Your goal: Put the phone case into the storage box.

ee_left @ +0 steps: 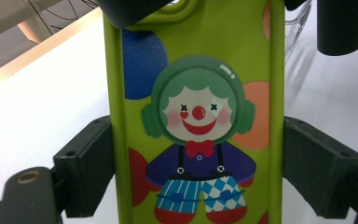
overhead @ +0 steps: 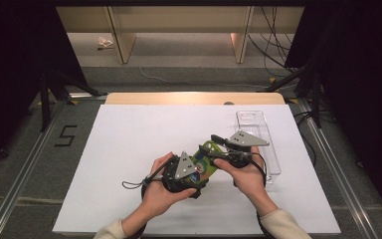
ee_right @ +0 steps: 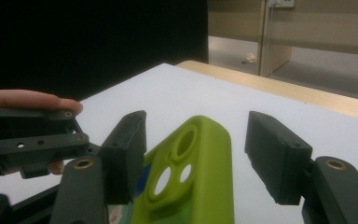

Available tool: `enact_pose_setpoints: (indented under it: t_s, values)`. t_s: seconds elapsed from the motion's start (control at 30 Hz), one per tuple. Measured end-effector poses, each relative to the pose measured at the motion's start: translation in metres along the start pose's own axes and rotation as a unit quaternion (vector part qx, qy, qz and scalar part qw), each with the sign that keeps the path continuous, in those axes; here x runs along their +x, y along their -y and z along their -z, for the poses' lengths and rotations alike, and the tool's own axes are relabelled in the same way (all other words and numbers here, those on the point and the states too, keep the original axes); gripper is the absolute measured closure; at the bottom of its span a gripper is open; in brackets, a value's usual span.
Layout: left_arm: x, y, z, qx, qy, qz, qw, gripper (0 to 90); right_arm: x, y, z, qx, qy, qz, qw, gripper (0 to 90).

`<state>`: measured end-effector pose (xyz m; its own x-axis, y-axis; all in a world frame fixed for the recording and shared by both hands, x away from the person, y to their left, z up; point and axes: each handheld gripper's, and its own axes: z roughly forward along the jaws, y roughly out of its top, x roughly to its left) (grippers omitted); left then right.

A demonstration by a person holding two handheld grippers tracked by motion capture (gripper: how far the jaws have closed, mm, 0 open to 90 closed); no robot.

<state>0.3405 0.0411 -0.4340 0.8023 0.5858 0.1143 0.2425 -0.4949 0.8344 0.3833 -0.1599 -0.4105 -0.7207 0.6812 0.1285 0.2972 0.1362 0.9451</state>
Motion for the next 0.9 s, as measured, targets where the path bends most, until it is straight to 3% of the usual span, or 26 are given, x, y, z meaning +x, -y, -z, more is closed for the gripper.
enact_pose_setpoints:
  t_s: [0.17, 0.4, 0.9]
  values:
    - [0.0, -0.0001, 0.0, -0.001, -0.002, 0.0, 1.0, 16.1, -0.0004, -0.0002, 0.0008, -0.001, -0.002, -0.005, 1.0, 46.4]
    - [0.0, 0.0005, -0.0007, 0.002, -0.003, -0.002, 1.0, 16.2, -0.0003, -0.0006, 0.0022, 0.003, -0.01, -0.02, 0.9997, 59.7]
    - [-0.0002, 0.0023, -0.0031, 0.008, -0.002, -0.007, 0.9999, 16.2, -0.0022, -0.0022, 0.0043, 0.003, -0.028, -0.054, 0.9982, 68.9]
